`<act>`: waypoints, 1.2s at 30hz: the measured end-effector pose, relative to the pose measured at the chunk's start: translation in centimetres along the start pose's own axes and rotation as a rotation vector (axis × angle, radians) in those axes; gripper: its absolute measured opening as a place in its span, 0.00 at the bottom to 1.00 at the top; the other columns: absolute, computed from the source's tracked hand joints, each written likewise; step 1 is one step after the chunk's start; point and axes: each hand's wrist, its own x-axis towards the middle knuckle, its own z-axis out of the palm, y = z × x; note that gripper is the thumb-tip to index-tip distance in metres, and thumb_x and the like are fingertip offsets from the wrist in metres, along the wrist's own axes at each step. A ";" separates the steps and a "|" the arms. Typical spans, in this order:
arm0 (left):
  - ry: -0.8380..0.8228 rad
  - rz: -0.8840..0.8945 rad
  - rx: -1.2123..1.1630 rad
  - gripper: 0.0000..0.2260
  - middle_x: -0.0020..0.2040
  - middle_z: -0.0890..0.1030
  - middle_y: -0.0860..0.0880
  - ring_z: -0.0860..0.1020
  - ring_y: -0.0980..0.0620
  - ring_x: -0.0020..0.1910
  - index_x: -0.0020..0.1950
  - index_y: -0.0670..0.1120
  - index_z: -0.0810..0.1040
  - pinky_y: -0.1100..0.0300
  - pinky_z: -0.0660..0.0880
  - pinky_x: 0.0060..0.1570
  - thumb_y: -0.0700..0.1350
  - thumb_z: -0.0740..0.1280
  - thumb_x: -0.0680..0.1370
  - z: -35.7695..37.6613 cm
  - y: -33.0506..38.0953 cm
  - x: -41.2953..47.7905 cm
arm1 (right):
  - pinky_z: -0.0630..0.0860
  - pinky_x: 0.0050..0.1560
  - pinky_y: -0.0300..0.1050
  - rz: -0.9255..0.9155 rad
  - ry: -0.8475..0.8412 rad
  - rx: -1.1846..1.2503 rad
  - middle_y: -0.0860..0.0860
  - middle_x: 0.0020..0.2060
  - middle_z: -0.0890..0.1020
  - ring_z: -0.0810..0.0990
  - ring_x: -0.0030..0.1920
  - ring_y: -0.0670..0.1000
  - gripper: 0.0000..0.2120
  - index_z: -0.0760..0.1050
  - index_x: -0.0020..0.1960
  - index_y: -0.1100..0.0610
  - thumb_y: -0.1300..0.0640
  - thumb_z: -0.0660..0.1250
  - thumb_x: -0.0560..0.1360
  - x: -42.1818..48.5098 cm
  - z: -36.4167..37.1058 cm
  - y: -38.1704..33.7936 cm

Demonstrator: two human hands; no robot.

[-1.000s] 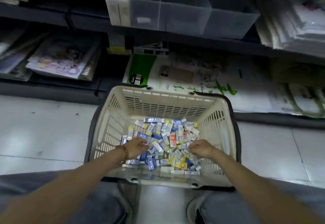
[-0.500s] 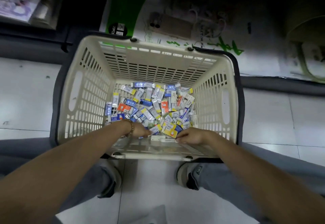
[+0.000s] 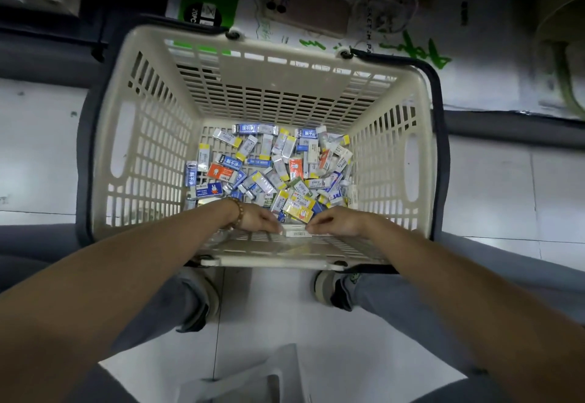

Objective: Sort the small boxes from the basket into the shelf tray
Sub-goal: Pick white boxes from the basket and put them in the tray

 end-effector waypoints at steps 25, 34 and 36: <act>0.127 0.072 -0.268 0.08 0.54 0.75 0.49 0.75 0.57 0.44 0.47 0.50 0.74 0.63 0.76 0.49 0.53 0.62 0.78 -0.1 1.1 -0.6 | 0.69 0.47 0.42 0.122 0.119 -0.015 0.57 0.46 0.79 0.74 0.48 0.51 0.13 0.80 0.48 0.61 0.52 0.62 0.78 -0.9 -1.5 0.5; 0.198 0.054 -0.237 0.13 0.52 0.74 0.46 0.80 0.47 0.44 0.42 0.45 0.72 0.54 0.78 0.50 0.47 0.75 0.69 0.3 2.4 1.7 | 0.63 0.65 0.40 0.102 0.010 -0.105 0.52 0.66 0.73 0.70 0.66 0.51 0.18 0.75 0.65 0.56 0.50 0.64 0.78 -0.1 -0.8 0.3; 0.193 0.025 -0.243 0.13 0.53 0.75 0.44 0.80 0.48 0.41 0.42 0.45 0.72 0.56 0.79 0.47 0.47 0.75 0.69 0.0 1.9 1.6 | 0.63 0.64 0.39 0.092 0.008 -0.081 0.51 0.66 0.74 0.70 0.66 0.51 0.18 0.76 0.64 0.55 0.51 0.66 0.76 0.0 -0.7 0.4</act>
